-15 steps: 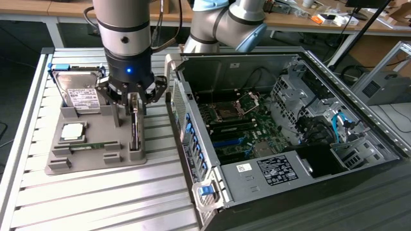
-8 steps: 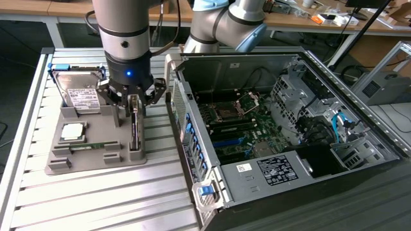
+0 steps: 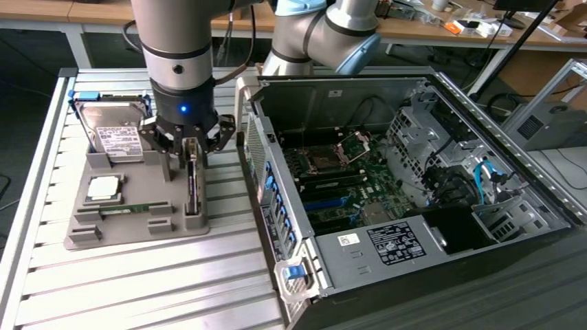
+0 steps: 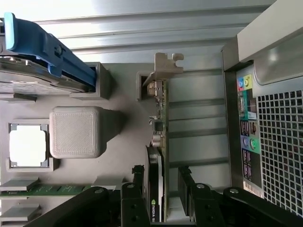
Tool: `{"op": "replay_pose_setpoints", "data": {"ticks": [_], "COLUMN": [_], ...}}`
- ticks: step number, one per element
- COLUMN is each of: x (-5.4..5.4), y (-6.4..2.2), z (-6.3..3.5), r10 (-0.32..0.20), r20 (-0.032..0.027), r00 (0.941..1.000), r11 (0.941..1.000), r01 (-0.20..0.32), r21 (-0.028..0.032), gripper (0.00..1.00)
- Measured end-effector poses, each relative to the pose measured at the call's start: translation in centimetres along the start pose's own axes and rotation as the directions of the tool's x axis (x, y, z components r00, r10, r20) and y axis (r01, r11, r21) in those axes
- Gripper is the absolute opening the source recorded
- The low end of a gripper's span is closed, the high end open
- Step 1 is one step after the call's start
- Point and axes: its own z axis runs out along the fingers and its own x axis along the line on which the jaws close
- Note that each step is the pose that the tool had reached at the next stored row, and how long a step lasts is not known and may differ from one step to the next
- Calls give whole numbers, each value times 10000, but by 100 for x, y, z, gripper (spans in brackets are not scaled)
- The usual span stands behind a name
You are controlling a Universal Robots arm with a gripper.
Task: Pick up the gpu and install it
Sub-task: 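Pick up the gpu and move the gpu toward the slot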
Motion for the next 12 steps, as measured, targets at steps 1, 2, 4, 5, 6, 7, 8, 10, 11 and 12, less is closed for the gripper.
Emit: {"op": "replay_pose_setpoints", "data": {"ticks": [1,2,4,5,6,7,8,10,11,12], "x": [1,2,4,4,4,5,5,6,7,7], "y": [1,2,1,1,0,-1,-1,-3,-4,-4], "z": [12,27,54,66,80,93,105,143,160,172], "r10": [-1,-1,0,0,0,0,0,0,0,0], "r20": [-1,0,-1,0,0,0,0,0,0,0], "r00": [10000,10000,10000,10000,10000,10000,10000,10000,10000,10000], "r11": [10000,10000,10000,10000,10000,10000,10000,10000,10000,10000], "r01": [1,1,0,0,0,0,0,0,0,0], "r21": [1,0,1,0,0,0,0,0,0,0], "gripper": [42,42,42,42,42,42,42,42,42,42]}}
